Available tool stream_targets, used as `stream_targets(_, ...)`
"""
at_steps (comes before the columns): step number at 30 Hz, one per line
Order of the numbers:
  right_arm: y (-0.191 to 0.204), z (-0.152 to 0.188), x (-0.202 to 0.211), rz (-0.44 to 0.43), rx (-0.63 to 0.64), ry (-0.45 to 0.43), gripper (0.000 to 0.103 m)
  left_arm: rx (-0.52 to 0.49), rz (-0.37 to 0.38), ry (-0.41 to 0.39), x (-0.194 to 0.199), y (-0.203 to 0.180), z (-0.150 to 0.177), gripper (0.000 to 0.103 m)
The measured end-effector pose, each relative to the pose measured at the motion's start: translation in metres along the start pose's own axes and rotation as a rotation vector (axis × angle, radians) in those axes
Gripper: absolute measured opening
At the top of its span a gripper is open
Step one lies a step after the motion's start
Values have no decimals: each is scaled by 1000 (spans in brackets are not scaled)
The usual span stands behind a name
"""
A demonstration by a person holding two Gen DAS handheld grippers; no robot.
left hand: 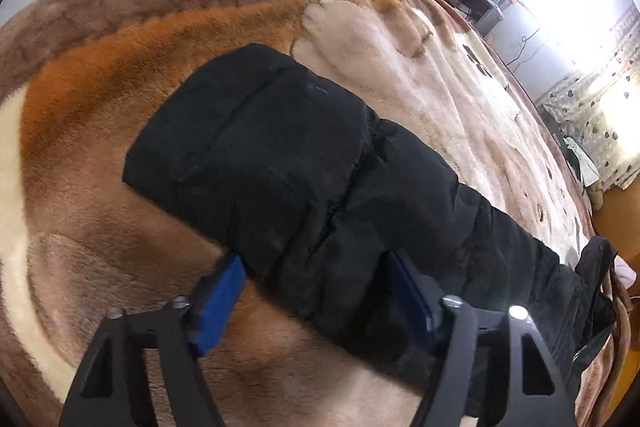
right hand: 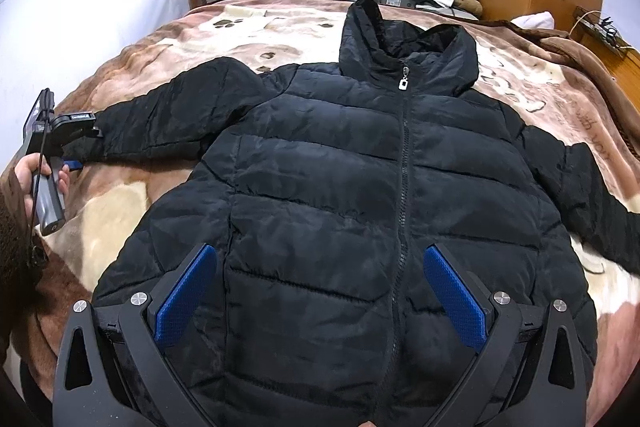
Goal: Fold large clothes
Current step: 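Grasp the jacket sleeve cuff nearest the left tool with the left tool, then fold the held sleeve across the jacket body with the left tool and release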
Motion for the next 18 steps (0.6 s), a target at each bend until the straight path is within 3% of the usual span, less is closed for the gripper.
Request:
stream_targets(4, 0, -2, -5, -6, -4, 7, 103, -65, -2, -68, 9, -17, -7, 31)
stream_targets(6, -1, -3, -7, -6, -10, 7, 103, -105, -3, -98, 16, -27, -9, 21)
stream_targets(11, -9, -8, -5, -1, -31, -7, 103, -241, 23, -230, 53, -66, -16, 16)
stream_targets(14, -17, -12, -3, 12, -54, -18, 103, -405, 50, -336, 85, -113, -8, 16)
stream_targets(18, -28, -14, 1, 17, -86, -21, 103, -568, 110, -389, 112, -171, 16, 16)
Point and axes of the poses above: each gripper's, at about its wrist camera, not at the fingertips, and x roughly against the way its jaws point, y to its left, z to its underside, the point moved 9 cm from there along -x, roughly the way its jaws point, and after that the axes turned 2 degrees about -y, right-handed, at the moved point
